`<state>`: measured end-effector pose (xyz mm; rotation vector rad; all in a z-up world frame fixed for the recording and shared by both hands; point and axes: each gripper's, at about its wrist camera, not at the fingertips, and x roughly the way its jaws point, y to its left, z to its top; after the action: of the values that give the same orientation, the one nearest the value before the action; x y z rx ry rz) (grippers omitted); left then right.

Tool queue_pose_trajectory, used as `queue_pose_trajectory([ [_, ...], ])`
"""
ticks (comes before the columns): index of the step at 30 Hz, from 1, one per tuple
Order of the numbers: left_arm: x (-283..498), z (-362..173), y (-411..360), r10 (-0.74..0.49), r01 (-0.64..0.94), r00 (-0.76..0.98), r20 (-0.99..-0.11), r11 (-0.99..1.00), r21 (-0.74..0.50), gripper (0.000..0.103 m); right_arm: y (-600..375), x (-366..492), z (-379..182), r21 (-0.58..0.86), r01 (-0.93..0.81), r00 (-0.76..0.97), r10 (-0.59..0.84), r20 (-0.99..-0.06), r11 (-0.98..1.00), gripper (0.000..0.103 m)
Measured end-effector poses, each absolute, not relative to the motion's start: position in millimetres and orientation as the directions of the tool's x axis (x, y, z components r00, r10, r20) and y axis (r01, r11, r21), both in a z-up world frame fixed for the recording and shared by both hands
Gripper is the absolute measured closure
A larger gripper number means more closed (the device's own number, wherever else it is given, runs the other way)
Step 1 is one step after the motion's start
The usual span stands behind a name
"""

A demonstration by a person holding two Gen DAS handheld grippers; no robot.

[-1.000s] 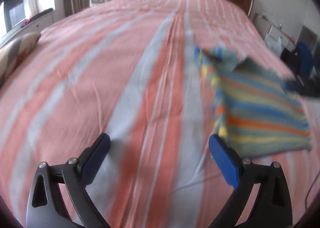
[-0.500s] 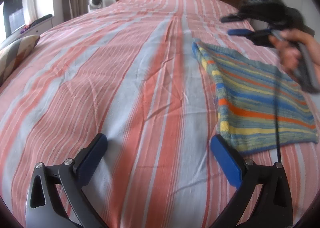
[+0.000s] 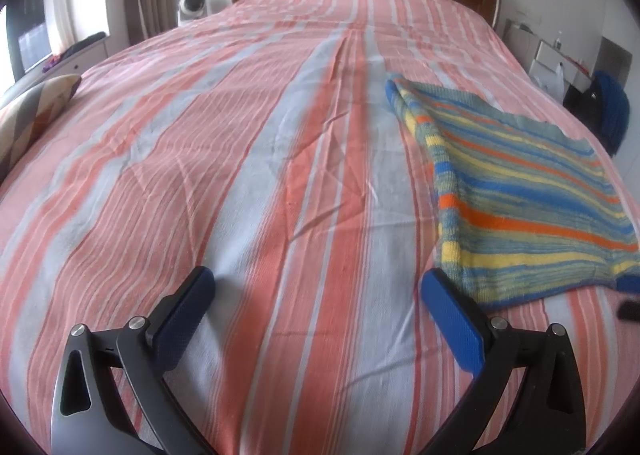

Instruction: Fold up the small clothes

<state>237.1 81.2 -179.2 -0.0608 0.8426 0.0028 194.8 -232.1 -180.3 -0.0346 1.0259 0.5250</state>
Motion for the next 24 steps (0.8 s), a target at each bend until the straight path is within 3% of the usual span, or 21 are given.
queue_pose_trajectory([
  [11,236,-178,78,-0.001,-0.031,0.662,-0.750,0.999,-0.029,0.001,-283,151,-172,0.242,-0.312,0.469,0.371,-0.802,0.919,0.054],
  [16,211,-151,70,0.035,-0.047,0.700,-0.714,0.999,0.003,0.002,-330,123,-166,0.274,-0.215,0.525,0.347,-0.777,0.937,0.053],
  [20,186,-116,2,-0.130,0.164,0.748,-0.650,0.986,-0.009,0.002,-375,104,-161,0.293,-0.137,0.583,0.316,-0.748,0.946,0.044],
  [24,186,-115,-119,-0.331,0.481,0.652,-0.682,0.876,0.034,0.002,-411,119,-155,0.296,-0.109,0.613,0.298,-0.732,0.949,0.044],
])
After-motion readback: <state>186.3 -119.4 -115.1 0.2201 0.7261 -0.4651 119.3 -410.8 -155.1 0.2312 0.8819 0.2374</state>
